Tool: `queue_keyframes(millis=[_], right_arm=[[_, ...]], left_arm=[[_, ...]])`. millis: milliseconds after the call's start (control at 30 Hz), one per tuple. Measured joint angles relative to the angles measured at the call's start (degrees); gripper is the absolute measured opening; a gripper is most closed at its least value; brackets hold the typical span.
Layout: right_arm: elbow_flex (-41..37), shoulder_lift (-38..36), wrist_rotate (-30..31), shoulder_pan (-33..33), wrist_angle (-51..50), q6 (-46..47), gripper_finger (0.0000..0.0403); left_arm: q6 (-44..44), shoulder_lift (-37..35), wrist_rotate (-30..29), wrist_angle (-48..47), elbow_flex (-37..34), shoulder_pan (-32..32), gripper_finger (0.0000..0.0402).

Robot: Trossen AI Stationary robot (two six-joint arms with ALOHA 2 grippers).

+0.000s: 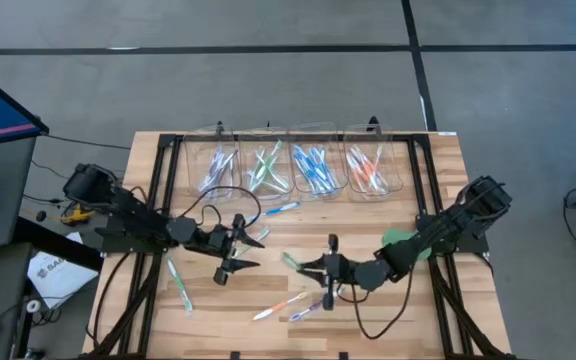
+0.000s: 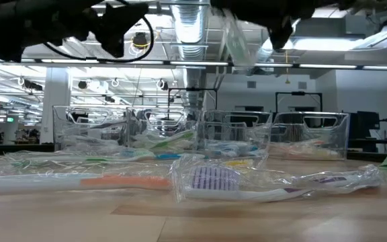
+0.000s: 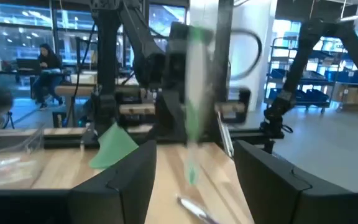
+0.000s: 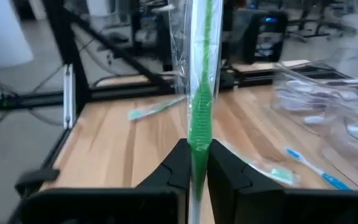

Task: Pick & Place Toothbrushes
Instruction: Put the green toothbrush into the middle left transparent bin

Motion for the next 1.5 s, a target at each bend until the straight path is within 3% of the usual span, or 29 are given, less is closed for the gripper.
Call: queue_keyframes(millis=[167, 367, 700, 1233, 1333, 1500], right_arm=[[1.19, 3.49, -10.06, -3.95, 3.68, -2.58, 0.0021], [6.75, 6.28, -11.38, -6.42, 1.82, -3.89, 0.0021], [16.06, 6.26, -12.34, -7.71, -15.69, -2.77, 0.0021], [16.93, 6.2, -13.91, -8.15, -17.8, -3.41, 0.0023], [16.93, 6.19, -15.07, -8.14, -17.75, -3.12, 0.0051], [16.94, 6.19, -15.13, -8.05, -17.8, -0.37, 0.0139]], left_arm=[[1.14, 3.44, -0.01, 0.13, 4.28, 0.0, 0.0196], [1.15, 4.01, 3.25, 0.35, 7.75, 0.0, 0.018], [2.8, 4.02, 3.54, -0.05, 8.1, -0.22, 0.0144], [2.88, 4.01, 3.49, -4.15, 8.08, -0.24, 0.0051], [2.74, 4.01, 3.48, -4.18, 8.08, -0.26, 0.0038], [1.4, 4.01, 3.57, -4.81, 8.08, -0.25, 0.0038]])
